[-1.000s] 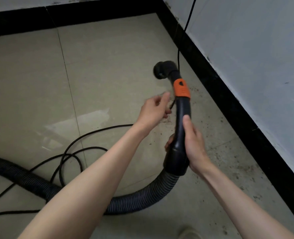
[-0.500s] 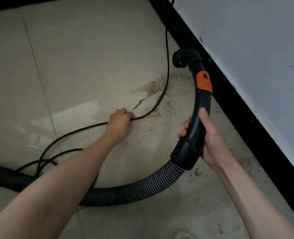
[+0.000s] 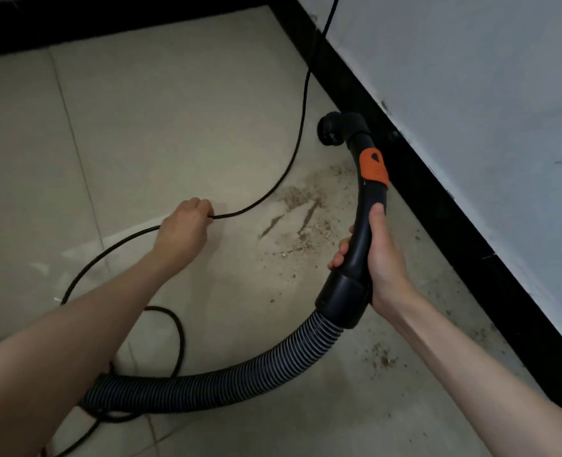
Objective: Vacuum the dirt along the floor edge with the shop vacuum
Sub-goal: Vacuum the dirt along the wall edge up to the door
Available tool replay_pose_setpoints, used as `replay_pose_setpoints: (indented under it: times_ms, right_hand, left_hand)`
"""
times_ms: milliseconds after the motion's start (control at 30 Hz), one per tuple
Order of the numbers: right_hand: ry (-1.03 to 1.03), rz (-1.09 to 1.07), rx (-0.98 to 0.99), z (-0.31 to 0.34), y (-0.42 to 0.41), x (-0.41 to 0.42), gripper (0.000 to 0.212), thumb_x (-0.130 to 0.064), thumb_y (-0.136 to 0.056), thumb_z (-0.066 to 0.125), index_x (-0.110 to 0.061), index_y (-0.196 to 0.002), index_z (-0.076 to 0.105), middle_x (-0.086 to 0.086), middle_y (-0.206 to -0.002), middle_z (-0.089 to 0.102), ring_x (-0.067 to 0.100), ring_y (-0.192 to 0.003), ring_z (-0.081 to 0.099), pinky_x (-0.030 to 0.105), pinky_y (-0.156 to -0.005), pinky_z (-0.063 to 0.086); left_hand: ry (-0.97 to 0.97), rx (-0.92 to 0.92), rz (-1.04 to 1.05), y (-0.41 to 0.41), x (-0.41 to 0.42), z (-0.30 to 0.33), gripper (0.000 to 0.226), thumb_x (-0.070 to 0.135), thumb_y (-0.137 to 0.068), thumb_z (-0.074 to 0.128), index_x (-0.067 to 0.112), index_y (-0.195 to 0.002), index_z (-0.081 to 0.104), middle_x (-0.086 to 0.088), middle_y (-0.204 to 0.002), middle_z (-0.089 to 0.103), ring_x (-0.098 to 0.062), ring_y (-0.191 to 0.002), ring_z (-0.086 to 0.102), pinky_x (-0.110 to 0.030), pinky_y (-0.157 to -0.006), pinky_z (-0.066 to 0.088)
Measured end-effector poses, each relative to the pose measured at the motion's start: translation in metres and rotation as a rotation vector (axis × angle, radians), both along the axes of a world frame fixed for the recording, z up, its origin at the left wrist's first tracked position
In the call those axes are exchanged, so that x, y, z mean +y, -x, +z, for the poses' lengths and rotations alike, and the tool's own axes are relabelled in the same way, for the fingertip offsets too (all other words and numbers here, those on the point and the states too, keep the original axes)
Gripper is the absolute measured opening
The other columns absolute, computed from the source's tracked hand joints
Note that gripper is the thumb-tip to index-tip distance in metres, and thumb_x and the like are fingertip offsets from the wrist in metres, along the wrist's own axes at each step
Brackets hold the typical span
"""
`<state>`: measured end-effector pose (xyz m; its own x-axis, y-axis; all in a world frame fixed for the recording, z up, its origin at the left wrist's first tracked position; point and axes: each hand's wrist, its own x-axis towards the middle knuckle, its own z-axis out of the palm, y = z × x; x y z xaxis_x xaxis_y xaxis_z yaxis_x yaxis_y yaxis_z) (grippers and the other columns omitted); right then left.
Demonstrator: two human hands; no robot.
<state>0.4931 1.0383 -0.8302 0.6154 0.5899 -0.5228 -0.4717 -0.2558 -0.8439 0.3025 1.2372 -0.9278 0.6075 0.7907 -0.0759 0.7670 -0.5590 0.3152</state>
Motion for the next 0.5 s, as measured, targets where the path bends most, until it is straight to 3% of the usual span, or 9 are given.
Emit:
replay_pose_setpoints:
  times_ms: [133,267,333,500]
  right_hand:
    - [0.036,0.014,-0.03,0.01,0.013,0.04,0.048,-0.055,-0.096,0.042,-0.007,-0.099,0.048,0.006,-0.056,0.054,0.018,-0.041,0.053,0.029,-0.046,0.05]
    - [0.015,0.054,-0.015,0.008,0.037,0.085,0.047,-0.054,-0.096,0.044,-0.007,-0.095,0.048,0.007,-0.056,0.054,0.021,-0.042,0.053,0.031,-0.049,0.051]
    - [0.006,0.066,0.039,0.001,0.054,0.101,0.047,-0.054,-0.095,0.045,-0.007,-0.089,0.047,0.007,-0.057,0.052,0.021,-0.043,0.052,0.032,-0.052,0.05]
    - [0.023,0.073,0.189,-0.019,0.084,0.115,0.044,-0.054,-0.094,0.046,-0.011,-0.1,0.043,0.005,-0.055,0.052,0.018,-0.041,0.051,0.031,-0.05,0.051]
  left_hand:
    - [-0.035,-0.022,0.291,0.052,0.034,-0.005,0.014,0.005,-0.093,0.051,-0.004,-0.1,0.06,-0.024,-0.101,0.056,-0.039,-0.098,0.051,-0.048,-0.073,0.044]
    - [-0.011,-0.115,0.578,0.092,0.059,-0.018,0.017,-0.001,-0.09,0.049,-0.008,-0.101,0.06,-0.03,-0.104,0.055,-0.042,-0.102,0.047,-0.048,-0.079,0.04]
    - [0.016,-0.151,0.622,0.103,0.067,-0.026,0.018,-0.001,-0.09,0.048,-0.008,-0.102,0.06,-0.029,-0.105,0.054,-0.041,-0.104,0.047,-0.046,-0.081,0.039]
    - [-0.038,-0.183,0.667,0.112,0.097,-0.037,0.025,-0.003,-0.085,0.046,-0.005,-0.102,0.065,-0.027,-0.103,0.058,-0.039,-0.102,0.047,-0.043,-0.082,0.038]
